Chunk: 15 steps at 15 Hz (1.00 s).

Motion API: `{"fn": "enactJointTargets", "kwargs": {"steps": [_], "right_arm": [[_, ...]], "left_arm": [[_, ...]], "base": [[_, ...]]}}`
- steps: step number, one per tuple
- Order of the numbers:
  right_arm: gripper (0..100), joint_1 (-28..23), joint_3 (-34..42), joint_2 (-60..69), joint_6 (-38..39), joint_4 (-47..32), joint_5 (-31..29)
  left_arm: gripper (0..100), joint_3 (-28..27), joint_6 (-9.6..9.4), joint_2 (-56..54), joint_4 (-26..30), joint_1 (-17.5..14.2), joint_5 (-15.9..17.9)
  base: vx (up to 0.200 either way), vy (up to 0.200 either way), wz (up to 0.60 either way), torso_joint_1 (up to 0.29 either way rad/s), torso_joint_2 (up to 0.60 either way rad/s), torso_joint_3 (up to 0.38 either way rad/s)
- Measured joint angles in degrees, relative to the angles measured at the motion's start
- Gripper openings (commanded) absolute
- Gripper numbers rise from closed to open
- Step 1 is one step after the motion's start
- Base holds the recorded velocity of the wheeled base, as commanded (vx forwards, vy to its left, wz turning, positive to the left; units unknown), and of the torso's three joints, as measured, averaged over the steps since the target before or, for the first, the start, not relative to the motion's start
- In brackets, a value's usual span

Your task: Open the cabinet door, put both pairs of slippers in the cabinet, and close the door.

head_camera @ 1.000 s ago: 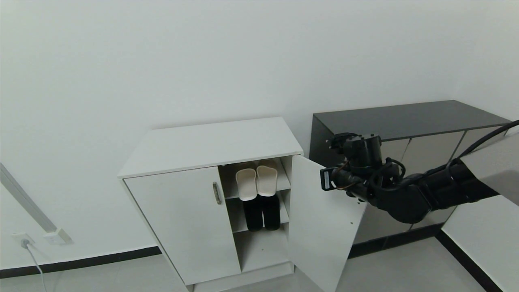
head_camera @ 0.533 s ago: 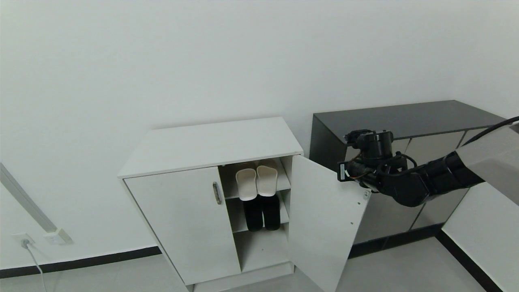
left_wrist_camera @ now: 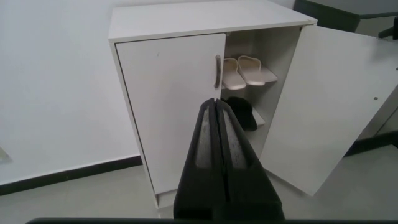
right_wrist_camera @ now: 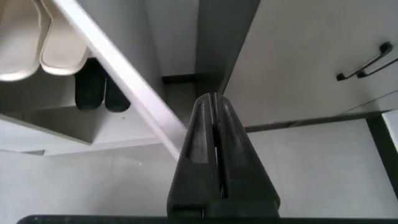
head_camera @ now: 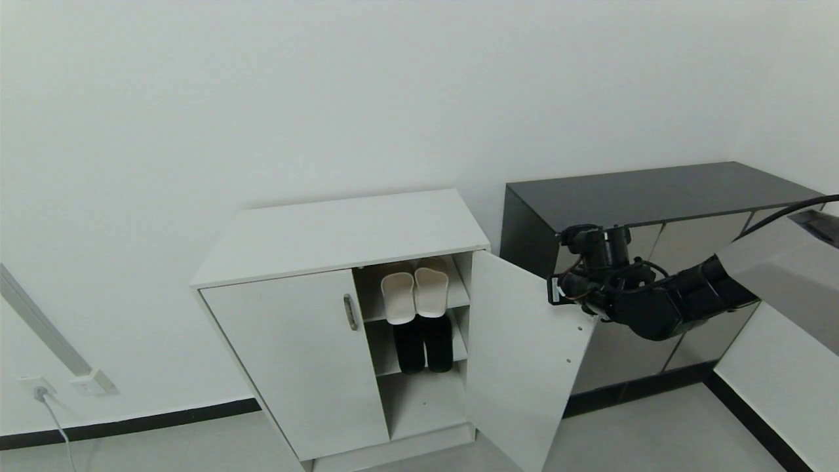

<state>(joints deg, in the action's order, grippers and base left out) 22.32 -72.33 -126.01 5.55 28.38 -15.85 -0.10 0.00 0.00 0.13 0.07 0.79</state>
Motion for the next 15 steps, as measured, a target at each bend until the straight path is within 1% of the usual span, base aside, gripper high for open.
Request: {"fn": "enactJointTargets", "kwargs": {"steps": [3, 9, 12, 15], "right_arm": [[0, 2.49, 2.21, 1.35, 0.0, 0.02, 0.04], [0, 10.47, 9.33, 7.77, 0.66, 0.52, 0.15], [0, 13.26, 11.47, 9.86, 2.72, 0.66, 0.12], [0, 14.69, 12.24, 11.26, 3.43, 0.71, 0.23]], "left_arm": [[0, 0.0, 0.02, 0.0, -0.02, 0.02, 0.0], [0, 0.0, 0.07, 0.0, -0.04, 0.0, -0.06], [0, 0.0, 0.16, 0.0, -0.04, 0.02, -0.09], [0, 0.0, 0.16, 0.0, -0.04, 0.02, -0.09]], "base": [[0.0, 0.0, 0.0, 0.0, 0.0, 0.0], [0.0, 0.0, 0.0, 0.0, 0.0, 0.0], [0.0, 0.0, 0.0, 0.0, 0.0, 0.0], [0.0, 0.0, 0.0, 0.0, 0.0, 0.0]]}}
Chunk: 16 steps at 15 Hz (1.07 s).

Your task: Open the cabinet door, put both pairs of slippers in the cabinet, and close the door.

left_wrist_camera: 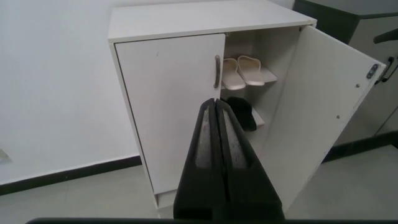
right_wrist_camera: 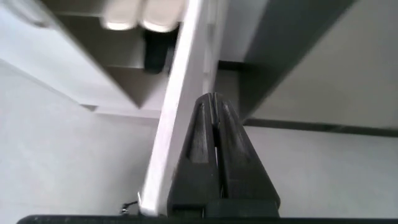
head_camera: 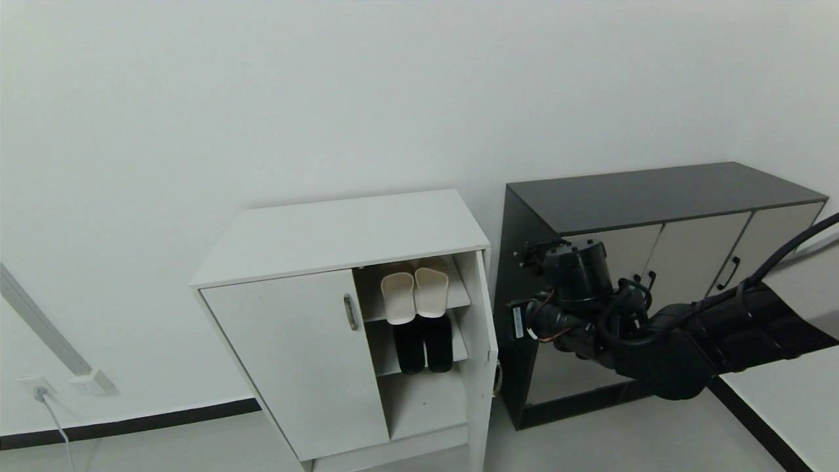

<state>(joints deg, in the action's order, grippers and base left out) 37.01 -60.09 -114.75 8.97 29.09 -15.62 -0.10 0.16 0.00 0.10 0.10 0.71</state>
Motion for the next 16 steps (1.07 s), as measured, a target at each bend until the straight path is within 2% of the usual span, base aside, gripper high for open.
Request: {"fn": "enactJointTargets", "kwargs": {"steps": [3, 10, 16], "right_arm": [[0, 0.55, 1.35, 1.66, -0.71, 0.63, 1.94], [0, 1.51, 5.11, 3.71, -0.96, 3.1, 2.12], [0, 1.85, 6.31, 3.95, -1.69, 3.45, 3.69]], "left_arm": [[0, 0.0, -0.02, 0.0, 0.0, 0.0, 0.02], [0, 0.0, -0.06, 0.0, 0.04, 0.01, 0.07], [0, 0.02, -0.02, 0.0, 0.11, 0.04, 0.05]], "base": [[0.0, 0.0, 0.0, 0.0, 0.0, 0.0], [0.0, 0.0, 0.0, 0.0, 0.0, 0.0], [0.0, 0.0, 0.6, 0.002, 0.0, 0.003]]}}
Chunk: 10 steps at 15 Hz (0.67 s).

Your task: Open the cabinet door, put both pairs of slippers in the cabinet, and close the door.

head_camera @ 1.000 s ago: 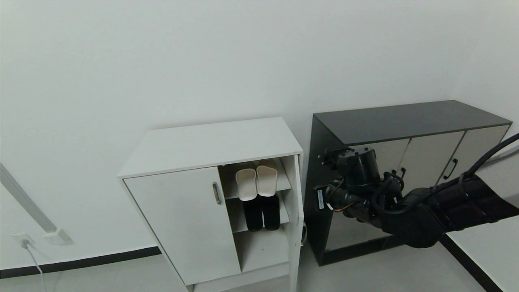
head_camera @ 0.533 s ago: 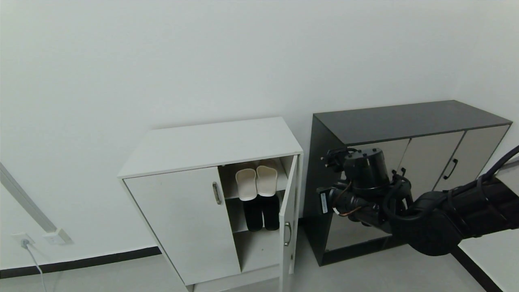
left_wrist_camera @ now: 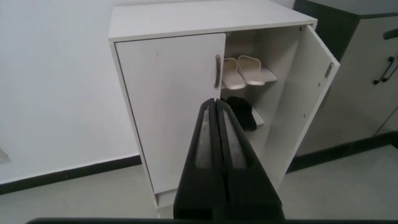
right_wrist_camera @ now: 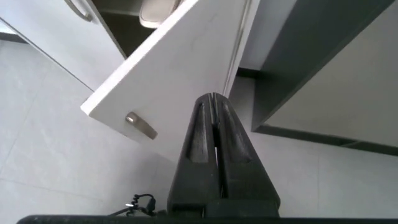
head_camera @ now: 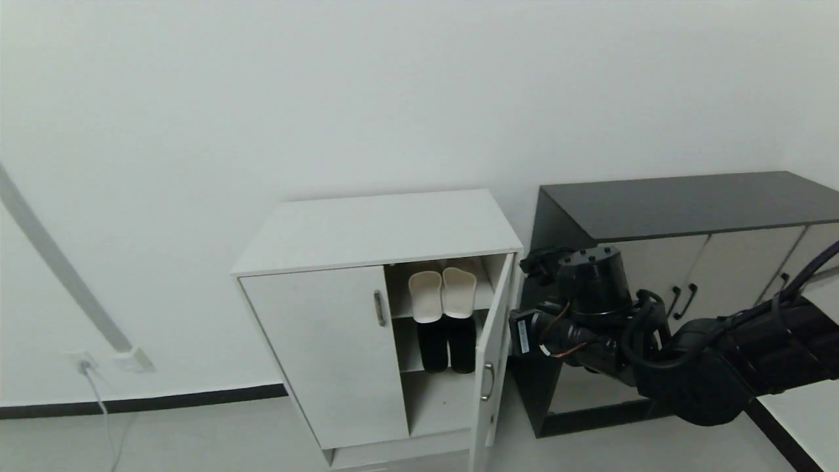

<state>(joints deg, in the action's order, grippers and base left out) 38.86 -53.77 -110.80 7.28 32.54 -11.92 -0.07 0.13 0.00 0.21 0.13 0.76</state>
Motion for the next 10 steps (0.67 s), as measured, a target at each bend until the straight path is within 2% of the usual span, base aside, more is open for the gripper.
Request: {"fn": "enactJointTargets", "kwargs": {"steps": [5, 10], "right_arm": [[0, -1.07, 0.89, 0.3, -1.58, 3.23, 0.35], [0, -3.23, 7.23, 3.28, -4.99, 3.36, -0.22]], "left_arm": [[0, -0.02, -0.13, 0.0, -0.07, -0.04, 0.02], [0, -0.02, -0.13, 0.0, -0.05, -0.06, 0.04]], "base": [[0.0, 0.0, 0.0, 0.0, 0.0, 0.0], [0.0, 0.0, 0.0, 0.0, 0.0, 0.0]]}}
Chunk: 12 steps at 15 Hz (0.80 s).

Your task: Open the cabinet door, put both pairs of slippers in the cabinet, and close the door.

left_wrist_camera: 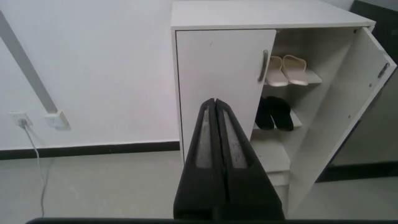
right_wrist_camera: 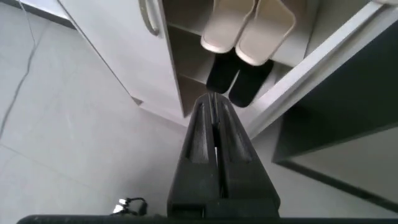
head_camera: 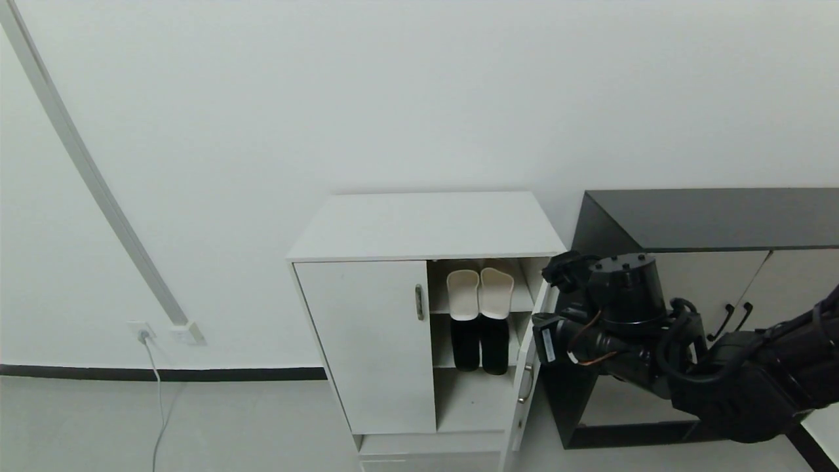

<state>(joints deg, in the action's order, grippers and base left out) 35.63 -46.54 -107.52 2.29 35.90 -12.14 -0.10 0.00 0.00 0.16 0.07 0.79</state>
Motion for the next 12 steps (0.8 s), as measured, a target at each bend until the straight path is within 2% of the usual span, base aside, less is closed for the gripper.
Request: {"fn": "enactJointTargets", "kwargs": {"steps": [6, 12], "right_arm": [[0, -2.56, 4.64, -0.77, -0.6, 0.26, 0.44], [0, -1.88, -1.61, -8.83, 0.66, 4.25, 1.52]], "left_arm": [[0, -0.01, 0.0, 0.0, 0.02, 0.02, 0.07], [0, -0.01, 0.0, 0.0, 0.02, 0.02, 0.0]], "base": [[0.0, 0.0, 0.0, 0.0, 0.0, 0.0], [0.0, 0.0, 0.0, 0.0, 0.0, 0.0]]}}
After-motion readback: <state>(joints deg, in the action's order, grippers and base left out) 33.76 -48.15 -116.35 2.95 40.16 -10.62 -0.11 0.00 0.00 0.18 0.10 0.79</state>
